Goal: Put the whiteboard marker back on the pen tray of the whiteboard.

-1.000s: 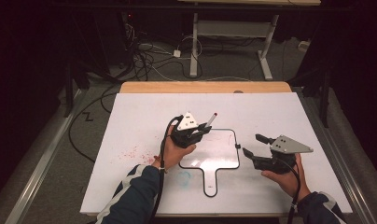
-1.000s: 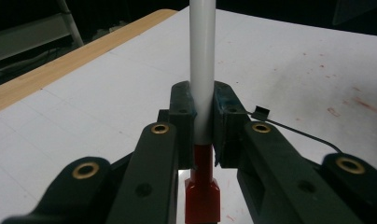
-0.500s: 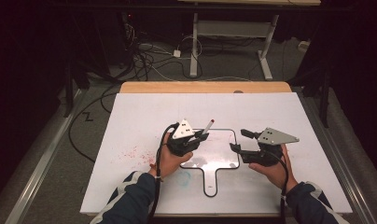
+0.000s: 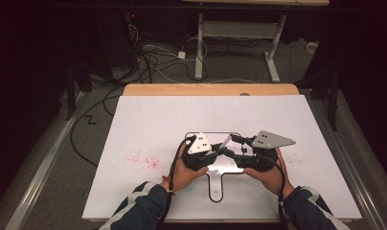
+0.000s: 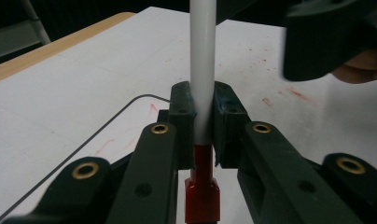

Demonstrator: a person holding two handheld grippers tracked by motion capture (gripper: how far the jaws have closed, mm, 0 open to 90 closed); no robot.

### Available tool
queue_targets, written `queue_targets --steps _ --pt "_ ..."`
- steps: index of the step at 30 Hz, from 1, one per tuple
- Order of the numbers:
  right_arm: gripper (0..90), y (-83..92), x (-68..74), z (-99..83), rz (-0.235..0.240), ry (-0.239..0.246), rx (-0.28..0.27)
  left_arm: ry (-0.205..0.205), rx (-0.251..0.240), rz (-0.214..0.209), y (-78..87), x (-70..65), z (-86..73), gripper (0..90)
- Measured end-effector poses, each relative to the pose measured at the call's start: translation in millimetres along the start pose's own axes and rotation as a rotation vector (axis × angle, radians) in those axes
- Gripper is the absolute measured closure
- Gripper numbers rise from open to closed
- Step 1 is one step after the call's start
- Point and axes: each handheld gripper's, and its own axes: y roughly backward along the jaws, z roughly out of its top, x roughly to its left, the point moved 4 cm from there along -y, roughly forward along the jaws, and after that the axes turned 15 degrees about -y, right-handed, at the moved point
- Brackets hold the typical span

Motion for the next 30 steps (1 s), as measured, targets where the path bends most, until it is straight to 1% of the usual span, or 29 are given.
queue_targets --steps 1,2,3,4,6,7,10,11,13,14,15,16,17,18,19,20,21,22,23,24,25,26,27,28,29,30 --pt "47.4 -1.0 0.1 0.5 0.006 -0.011 -0.004 0.003 0.001 0.002 -0.6 -0.4 -0.4 78.0" --pt "51.7 -1.6 -0.4 0.7 0.008 -0.018 -0.005 0.005 -0.007 0.000 -0.6 -0.8 -0.5 78.1" --pt "53.4 -2.1 -1.5 0.6 0.003 -0.024 -0.002 0.000 -0.016 -0.002 -0.5 -1.3 0.0 78.0" --pt "53.6 -2.5 -2.8 0.0 -0.002 -0.036 0.006 -0.005 -0.011 -0.005 -0.9 -1.5 0.6 78.0" --pt "54.5 -3.3 -4.7 -0.8 0.008 -0.059 0.004 -0.013 -0.008 -0.001 -1.9 -2.3 1.4 78.0" --pt "54.9 -4.4 -5.1 -1.3 0.010 -0.064 0.006 -0.017 -0.004 -0.002 -2.8 -2.9 1.5 78.0" --pt "61.3 -7.0 -3.7 -3.3 0.010 -0.062 0.008 -0.021 0.008 0.003 -5.3 -4.6 1.1 78.0" --pt "64.3 -8.1 -3.4 -3.7 0.008 -0.061 0.008 -0.023 0.012 0.005 -6.2 -4.8 0.9 78.0" --pt "77.5 -9.1 -3.7 -3.6 0.001 -0.054 0.000 -0.025 0.020 0.006 -7.4 -5.0 0.4 77.7" --pt "80.6 -9.4 -4.0 -3.2 0.014 -0.059 -0.003 -0.027 0.026 0.013 -7.9 -4.8 0.2 76.6" --pt "80.9 -9.8 -4.2 -2.6 0.013 -0.060 0.000 -0.031 0.033 0.027 -8.0 -4.1 0.0 72.9" --pt "81.0 -9.9 -4.4 -2.0 0.003 -0.052 -0.002 -0.034 0.048 0.042 -7.6 -3.0 -0.6 68.0" --pt "81.1 -9.5 -5.1 -1.4 0.008 -0.056 -0.006 -0.039 0.061 0.049 -6.6 -1.5 -1.6 60.6" --pt "81.1 -8.9 -7.4 -0.2 0.004 -0.066 -0.009 -0.042 0.076 0.056 -3.9 1.1 -3.1 51.7" --pt "81.1 -7.7 -10.7 1.1 -0.012 -0.066 -0.004 -0.039 0.092 0.060 0.4 4.2 -5.2 45.6" --pt "81.2 -6.2 -15.3 2.5 -0.031 -0.056 -0.006 -0.034 0.107 0.077 5.6 7.6 -7.7 41.2" --pt "81.1 -4.5 -21.2 4.1 -0.057 -0.044 -0.013 -0.039 0.127 0.102 11.7 11.1 -10.2 34.0" --pt "81.2 -3.7 -27.5 5.0 -0.085 -0.036 -0.014 -0.051 0.161 0.115 20.0 14.9 -13.8 30.2" --pt "81.2 -4.1 -34.2 5.4 -0.098 -0.035 -0.006 -0.031 0.155 0.133 26.7 17.5 -16.7 29.1" --pt "81.2 -5.8 -40.7 4.8 -0.119 -0.036 0.006 -0.026 0.163 0.138 35.2 19.8 -20.6 27.2" --pt "81.2 -8.0 -46.6 3.5 -0.146 -0.027 0.020 -0.031 0.173 0.152 44.1 21.6 -24.8 25.2" --pt "81.2 -10.6 -52.0 2.3 -0.159 -0.021 0.031 -0.030 0.179 0.168 53.2 22.9 -29.4 24.1" --pt "81.2 -13.5 -57.0 1.0 -0.168 -0.020 0.046 -0.016 0.179 0.175 62.2 23.8 -34.4 23.5" --pt "81.2 -17.2 -61.8 -0.3 -0.197 -0.001 0.062 -0.005 0.186 0.179 70.3 23.9 -40.0 23.0" --pt "81.4 -20.8 -66.3 -1.5 -0.218 0.015 0.081 -0.004 0.203 0.192 78.3 23.7 -45.8 22.8" --pt "81.4 -23.4 -69.5 -0.9 -0.206 0.015 0.071 -0.004 0.216 0.200 85.8 22.7 -51.4 22.8"
